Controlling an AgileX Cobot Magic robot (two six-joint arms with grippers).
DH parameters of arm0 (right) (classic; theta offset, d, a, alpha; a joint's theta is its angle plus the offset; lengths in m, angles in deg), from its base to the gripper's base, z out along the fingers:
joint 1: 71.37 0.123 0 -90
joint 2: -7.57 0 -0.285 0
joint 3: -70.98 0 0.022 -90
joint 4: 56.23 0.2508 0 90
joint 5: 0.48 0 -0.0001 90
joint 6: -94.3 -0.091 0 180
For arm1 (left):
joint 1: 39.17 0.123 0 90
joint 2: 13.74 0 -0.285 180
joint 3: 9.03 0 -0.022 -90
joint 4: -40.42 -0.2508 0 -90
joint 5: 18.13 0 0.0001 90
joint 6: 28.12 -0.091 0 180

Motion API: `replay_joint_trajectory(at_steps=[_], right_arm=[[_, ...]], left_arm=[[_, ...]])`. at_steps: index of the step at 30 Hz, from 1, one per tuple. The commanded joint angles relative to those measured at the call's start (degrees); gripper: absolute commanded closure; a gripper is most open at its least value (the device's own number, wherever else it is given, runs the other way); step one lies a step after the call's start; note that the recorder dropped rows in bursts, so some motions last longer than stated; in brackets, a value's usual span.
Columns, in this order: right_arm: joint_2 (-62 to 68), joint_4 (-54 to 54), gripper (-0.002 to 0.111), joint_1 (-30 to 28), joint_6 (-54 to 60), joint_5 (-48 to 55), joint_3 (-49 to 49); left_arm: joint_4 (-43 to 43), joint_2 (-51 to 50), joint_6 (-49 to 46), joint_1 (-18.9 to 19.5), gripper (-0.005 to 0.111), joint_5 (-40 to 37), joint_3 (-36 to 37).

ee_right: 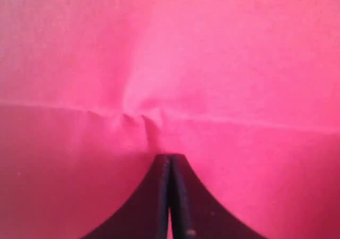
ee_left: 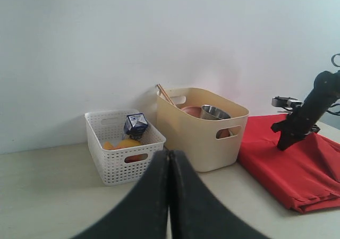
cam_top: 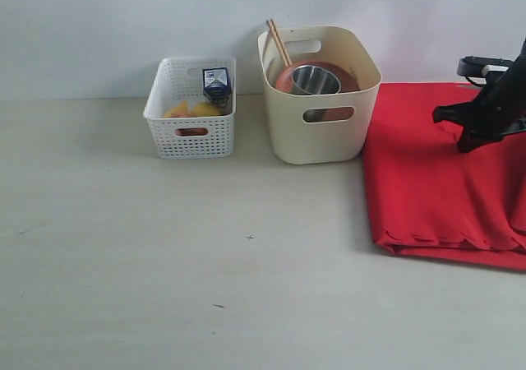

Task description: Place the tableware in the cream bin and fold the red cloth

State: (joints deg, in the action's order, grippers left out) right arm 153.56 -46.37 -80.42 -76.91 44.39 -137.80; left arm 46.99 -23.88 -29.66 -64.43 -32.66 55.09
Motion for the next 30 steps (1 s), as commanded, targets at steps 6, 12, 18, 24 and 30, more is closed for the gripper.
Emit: replay_joint_trajectory(at_steps=[6, 12, 18, 24, 30], right_arm=[[6.72, 0.80, 0.108, 0.09, 0.00, -3.20, -4.88], [8.71, 5.93, 0.108, 1.30, 1.35, -2.22, -7.10], [8.96, 14.70, 0.108, 1.55, 6.15, 0.26, -7.10], [3.98, 5.33, 0.108, 1.26, -0.88, 2.35, -5.97], [-8.55, 0.86, 0.108, 1.26, -2.98, 1.55, 0.51]], left_arm=[[0.02, 0.34, 0.13, 0.07, 0.107, 0.54, 0.25], [0.02, 0.34, 0.13, 0.07, 0.107, 0.54, 0.25], [0.02, 0.37, 0.13, 0.50, 0.107, 0.21, 0.25], [0.02, 0.37, 0.13, 3.39, 0.107, 0.16, 0.25], [0.02, 0.37, 0.13, 7.30, 0.107, 0.07, 0.25]])
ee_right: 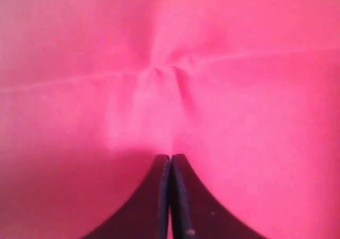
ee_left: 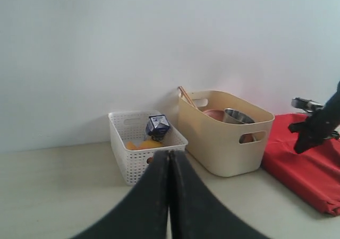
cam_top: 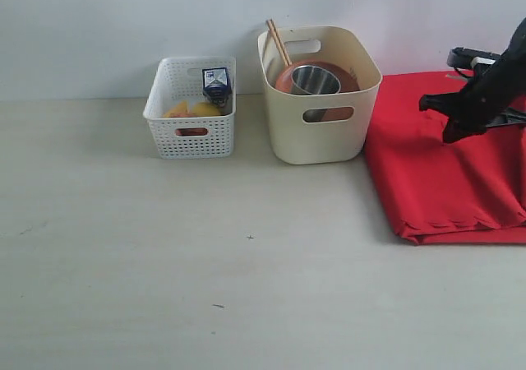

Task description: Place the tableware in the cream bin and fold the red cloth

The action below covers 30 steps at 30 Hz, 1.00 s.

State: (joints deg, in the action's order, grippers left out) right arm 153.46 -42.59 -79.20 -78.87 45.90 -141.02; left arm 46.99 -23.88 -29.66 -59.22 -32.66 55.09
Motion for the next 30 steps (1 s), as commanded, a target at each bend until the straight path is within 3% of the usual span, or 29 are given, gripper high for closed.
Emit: replay_joint_trajectory(at_steps=[1, 8, 30], right_arm=[[-10.42, -3.19, 0.108, 0.04, -1.01, -0.19, 5.29], [-29.04, -3.60, 0.108, 0.15, -0.90, -1.84, 17.33], [-92.66, -5.10, 0.108, 0.15, 2.00, -10.32, 59.27]], left_arm=[[0.02, 0.37, 0.13, 2.71, 0.107, 0.07, 0.25], [0.02, 0.37, 0.13, 5.78, 0.107, 0.07, 0.25], [0.02, 2.36, 0.13, 5.90, 0.107, -0.30, 4.85]])
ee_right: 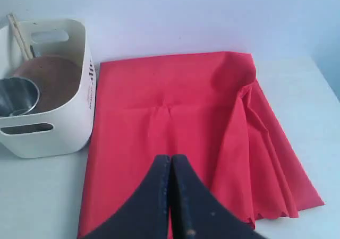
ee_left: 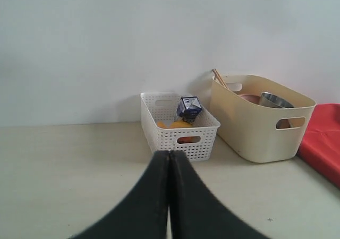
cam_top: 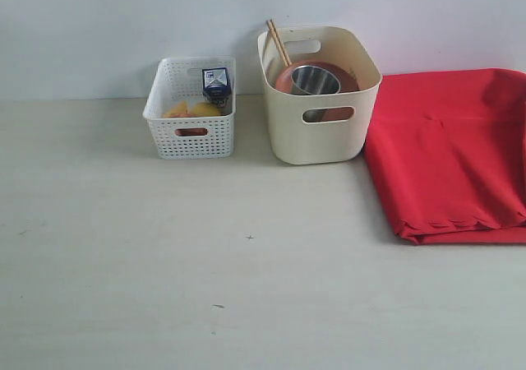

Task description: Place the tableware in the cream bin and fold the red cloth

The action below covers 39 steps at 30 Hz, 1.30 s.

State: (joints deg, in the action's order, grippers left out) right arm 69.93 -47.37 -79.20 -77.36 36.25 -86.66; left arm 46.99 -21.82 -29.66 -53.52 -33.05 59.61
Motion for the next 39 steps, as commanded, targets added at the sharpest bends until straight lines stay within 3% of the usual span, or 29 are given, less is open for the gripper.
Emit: replay_joint_trajectory(at_steps=[1, 10, 24, 31, 39], right_arm=[[-11.15, -0.32, 0.108, 0.15, 0.48, -0.67, 6.13], [-28.08, 2.43, 0.108, 0.91, 0.48, -1.03, 16.13], [-48.80, 1.61, 0.108, 16.22, 4.99, -5.27, 26.76], [-50.72, 1.48, 0.108, 16.87, 4.99, -10.09, 34.84], [-50.72, 1.74, 0.108, 16.87, 4.99, -10.11, 37.82]], left_arm=[[0.02, 0.30, 0.13, 0.21, 0.107, 0.09, 0.33], [0.02, 0.30, 0.13, 2.02, 0.107, 0.09, 0.33], [0.02, 0.30, 0.13, 4.16, 0.107, 0.19, 2.10], [0.02, 0.30, 0.13, 4.16, 0.107, 0.29, 8.58], [-0.08, 0.30, 0.13, 5.33, 0.107, -2.02, 8.58]])
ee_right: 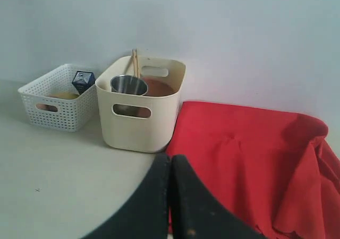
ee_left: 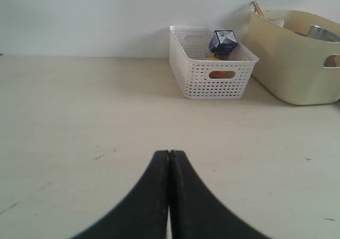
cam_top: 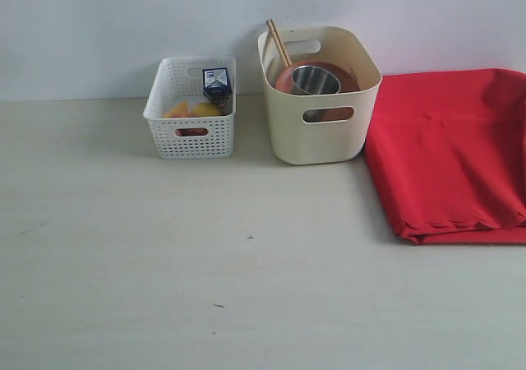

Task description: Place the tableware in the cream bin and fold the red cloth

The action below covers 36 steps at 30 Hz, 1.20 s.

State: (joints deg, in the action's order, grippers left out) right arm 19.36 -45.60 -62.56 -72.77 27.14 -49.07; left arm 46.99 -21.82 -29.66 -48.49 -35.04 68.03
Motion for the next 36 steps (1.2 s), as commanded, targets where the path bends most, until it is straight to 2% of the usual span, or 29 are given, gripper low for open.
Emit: replay_joint_trajectory(at_steps=[1, 8, 13, 36], right_arm=[[-0.15, -0.03, 0.108, 0.23, 0.40, -1.00, 0.23], [-0.15, -0.20, 0.108, 0.23, 0.49, -0.80, 0.81], [-0.03, 2.40, 0.108, 0.23, 0.38, -5.47, 4.27], [-0.03, 2.94, 0.108, 0.23, 0.38, -3.33, 4.27]], left_arm=[[-0.08, 0.30, 0.13, 0.29, 0.107, -0.04, 0.16], [-0.08, 0.30, 0.13, 0.30, 0.107, -0.28, 0.16], [-0.08, 0.30, 0.13, 0.30, 0.107, -0.67, 0.16], [-1.23, 0.30, 0.12, 0.30, 0.107, -1.04, 0.16]])
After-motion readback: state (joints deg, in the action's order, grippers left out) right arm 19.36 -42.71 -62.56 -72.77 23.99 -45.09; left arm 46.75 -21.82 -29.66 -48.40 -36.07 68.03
